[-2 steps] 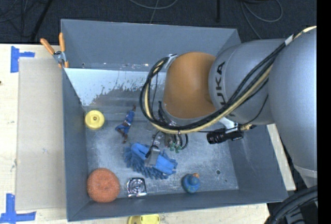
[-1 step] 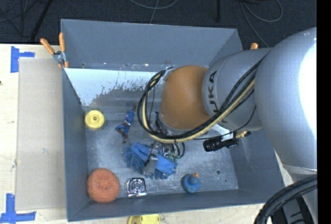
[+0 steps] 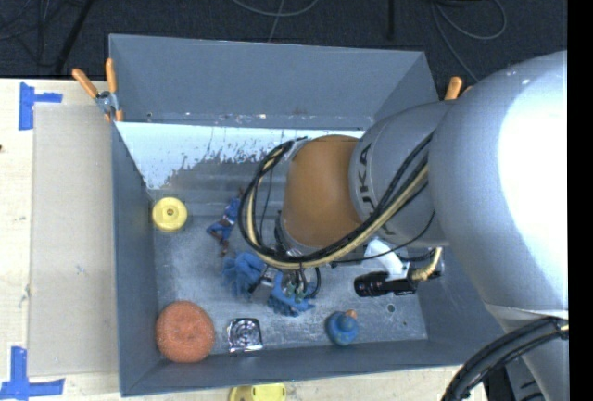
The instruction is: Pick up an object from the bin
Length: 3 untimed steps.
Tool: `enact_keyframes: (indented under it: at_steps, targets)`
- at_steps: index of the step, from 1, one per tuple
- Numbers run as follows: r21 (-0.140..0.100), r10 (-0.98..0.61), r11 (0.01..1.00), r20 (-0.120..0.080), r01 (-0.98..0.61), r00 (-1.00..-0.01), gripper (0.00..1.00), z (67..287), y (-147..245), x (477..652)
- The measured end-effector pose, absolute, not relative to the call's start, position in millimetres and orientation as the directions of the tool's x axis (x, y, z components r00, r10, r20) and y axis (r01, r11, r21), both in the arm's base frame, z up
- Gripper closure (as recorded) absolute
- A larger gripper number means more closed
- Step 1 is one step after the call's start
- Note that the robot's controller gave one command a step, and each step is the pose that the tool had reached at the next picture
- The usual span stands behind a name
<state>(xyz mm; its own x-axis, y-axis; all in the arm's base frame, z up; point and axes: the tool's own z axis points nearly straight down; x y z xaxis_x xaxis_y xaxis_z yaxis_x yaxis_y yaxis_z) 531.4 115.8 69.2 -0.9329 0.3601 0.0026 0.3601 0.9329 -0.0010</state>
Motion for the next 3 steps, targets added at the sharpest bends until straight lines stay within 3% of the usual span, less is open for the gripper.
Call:
enact_keyframes:
  at_steps: [3]
  targets:
    - [-0.001, 0.362, 0.932, 0.002, 0.362, -0.932, 1.00, 77.8, 115.3, 530.9]
